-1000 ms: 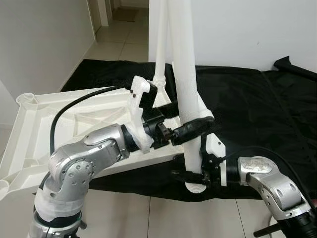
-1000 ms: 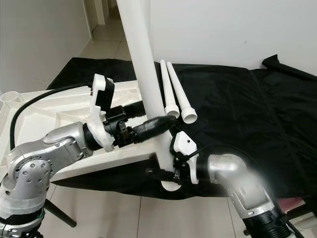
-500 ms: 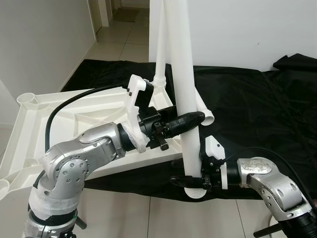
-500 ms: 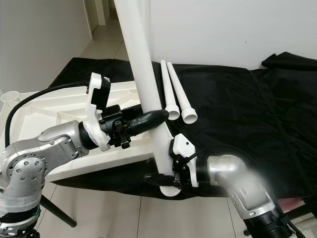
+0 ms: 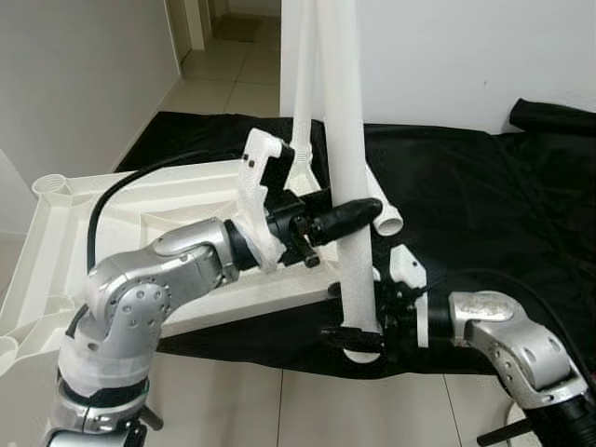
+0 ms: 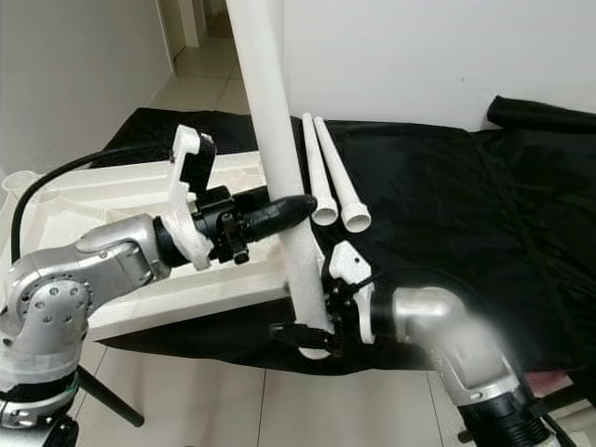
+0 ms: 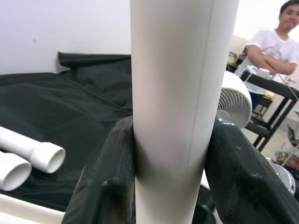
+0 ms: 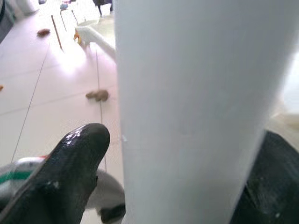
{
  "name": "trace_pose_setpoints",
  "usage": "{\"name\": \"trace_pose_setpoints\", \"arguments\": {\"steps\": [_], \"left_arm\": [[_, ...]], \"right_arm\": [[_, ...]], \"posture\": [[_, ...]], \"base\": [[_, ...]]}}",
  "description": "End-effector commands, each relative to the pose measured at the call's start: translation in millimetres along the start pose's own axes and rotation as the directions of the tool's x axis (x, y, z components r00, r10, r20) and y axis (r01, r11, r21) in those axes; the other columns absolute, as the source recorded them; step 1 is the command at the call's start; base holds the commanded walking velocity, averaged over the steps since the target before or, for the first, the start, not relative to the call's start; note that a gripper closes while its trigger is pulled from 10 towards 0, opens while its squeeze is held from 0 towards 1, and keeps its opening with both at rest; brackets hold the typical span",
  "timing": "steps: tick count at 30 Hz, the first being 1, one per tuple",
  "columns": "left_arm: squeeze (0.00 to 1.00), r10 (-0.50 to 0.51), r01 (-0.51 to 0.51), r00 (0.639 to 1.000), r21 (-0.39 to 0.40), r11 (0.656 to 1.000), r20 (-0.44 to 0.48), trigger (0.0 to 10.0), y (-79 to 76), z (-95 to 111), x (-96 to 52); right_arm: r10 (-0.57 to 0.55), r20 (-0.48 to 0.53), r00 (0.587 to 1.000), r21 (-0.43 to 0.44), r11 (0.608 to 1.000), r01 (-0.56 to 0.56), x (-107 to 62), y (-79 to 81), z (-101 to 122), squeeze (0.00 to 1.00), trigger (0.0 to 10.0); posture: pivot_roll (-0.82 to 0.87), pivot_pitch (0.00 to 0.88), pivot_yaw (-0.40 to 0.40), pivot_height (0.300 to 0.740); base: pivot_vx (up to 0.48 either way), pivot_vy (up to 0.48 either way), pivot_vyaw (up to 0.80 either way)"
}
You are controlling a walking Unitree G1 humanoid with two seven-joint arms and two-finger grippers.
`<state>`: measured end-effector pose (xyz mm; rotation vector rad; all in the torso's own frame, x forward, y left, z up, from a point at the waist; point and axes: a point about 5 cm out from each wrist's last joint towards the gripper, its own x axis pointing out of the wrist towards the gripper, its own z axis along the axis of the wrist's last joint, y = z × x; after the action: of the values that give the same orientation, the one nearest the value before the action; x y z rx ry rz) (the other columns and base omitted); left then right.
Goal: Building children table
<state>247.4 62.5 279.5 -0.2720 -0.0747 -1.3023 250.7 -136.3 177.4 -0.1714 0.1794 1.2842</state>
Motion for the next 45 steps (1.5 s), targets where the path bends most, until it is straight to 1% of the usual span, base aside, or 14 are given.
{"name": "trace_pose_setpoints", "arguments": {"steps": [1,2,5,10,22,25,26,31,33,36,41,42,44,45], "left_arm": [[0.00,0.013,-0.013,1.000,0.005,1.000,0.008,10.0,1.3,5.0,0.5],[0.00,0.033,-0.033,0.999,0.003,0.999,0.011,10.0,4.6,7.8,-0.1],[0.00,0.084,-0.084,0.996,0.008,0.996,0.002,10.0,11.2,10.8,-0.9],[0.00,0.200,-0.200,0.979,0.003,0.980,-0.032,10.0,30.3,19.7,-4.5],[0.00,0.317,-0.317,0.948,0.041,0.947,0.007,10.0,44.4,37.2,8.4],[0.00,0.343,-0.344,0.939,0.041,0.938,0.034,10.0,47.1,47.4,15.7],[0.00,0.365,-0.368,0.929,0.049,0.929,0.053,10.0,49.3,55.9,20.7],[0.00,0.393,-0.397,0.916,0.051,0.916,0.078,10.0,52.5,63.2,24.3],[0.00,0.425,-0.432,0.899,0.051,0.900,0.106,10.0,56.7,68.8,30.6],[0.00,0.434,-0.441,0.895,0.059,0.896,0.101,10.0,57.5,68.5,34.0],[0.00,0.468,-0.475,0.879,0.081,0.876,0.085,10.0,60.4,64.8,46.4],[0.00,0.468,-0.475,0.879,0.081,0.876,0.085,10.0,60.4,64.8,46.4],[0.00,0.483,-0.490,0.871,0.086,0.867,0.087,10.0,60.6,63.2,54.2],[0.00,0.483,-0.490,0.871,0.086,0.867,0.087,10.0,60.6,63.2,54.2]], "right_arm": [[-0.011,0.017,1.000,0.009,1.000,0.011,0.0,-2.1,2.9,1.00,10.0],[-0.029,0.038,0.999,0.010,1.000,0.028,0.6,-4.3,6.4,0.00,10.0],[-0.062,0.062,0.996,0.012,0.998,0.061,2.2,-7.6,10.6,0.00,10.0],[-0.260,0.140,0.955,-0.008,0.965,0.264,26.4,-18.8,26.5,0.00,10.0],[-0.386,0.167,0.907,0.021,0.921,0.389,52.0,-22.8,36.1,0.00,10.0],[-0.459,0.161,0.874,0.047,0.888,0.458,54.9,-31.7,39.2,0.00,10.0],[-0.513,0.158,0.844,0.070,0.858,0.509,56.2,-38.8,42.2,0.00,10.0],[-0.577,0.153,0.803,0.062,0.816,0.574,55.5,-47.0,43.6,0.00,10.0],[-0.661,0.151,0.735,0.053,0.748,0.661,55.0,-57.3,46.2,0.00,10.0],[-0.687,0.152,0.711,0.059,0.724,0.687,56.0,-60.0,47.4,0.00,10.0],[-0.764,0.157,0.626,0.048,0.639,0.767,64.6,-65.0,52.1,0.00,10.0],[-0.764,0.157,0.626,0.048,0.639,0.767,64.6,-65.0,52.1,0.00,10.0],[-0.814,0.171,0.555,0.052,0.570,0.820,70.3,-68.2,57.3,0.00,10.0],[-0.814,0.171,0.555,0.052,0.570,0.820,70.3,-68.2,57.3,0.00,10.0]], "posture": [[0.02,0.033,-0.001,0.740],[0.02,0.031,0.001,0.740],[0.02,0.031,0.003,0.740],[0.02,0.028,0.009,0.740],[0.03,0.024,0.010,0.740],[0.03,0.021,0.009,0.740],[0.02,0.020,0.008,0.740],[0.02,0.019,0.009,0.740],[0.02,0.018,0.011,0.740],[0.02,0.018,0.011,0.740],[0.01,0.011,0.018,0.740],[0.01,0.011,0.018,0.740],[0.01,0.005,0.018,0.740],[0.01,0.005,0.018,0.740]], "base": [[0.000,0.000,0.00],[0.000,0.000,0.00],[0.000,0.000,0.00],[0.000,0.000,0.00],[0.000,0.000,0.00],[0.000,0.000,0.00],[0.000,0.000,0.00],[0.000,0.000,0.00],[0.000,0.000,0.00],[0.000,0.000,0.00],[0.000,0.000,0.00],[0.000,0.000,0.00],[0.000,0.000,0.00],[0.000,0.000,0.00]]}}
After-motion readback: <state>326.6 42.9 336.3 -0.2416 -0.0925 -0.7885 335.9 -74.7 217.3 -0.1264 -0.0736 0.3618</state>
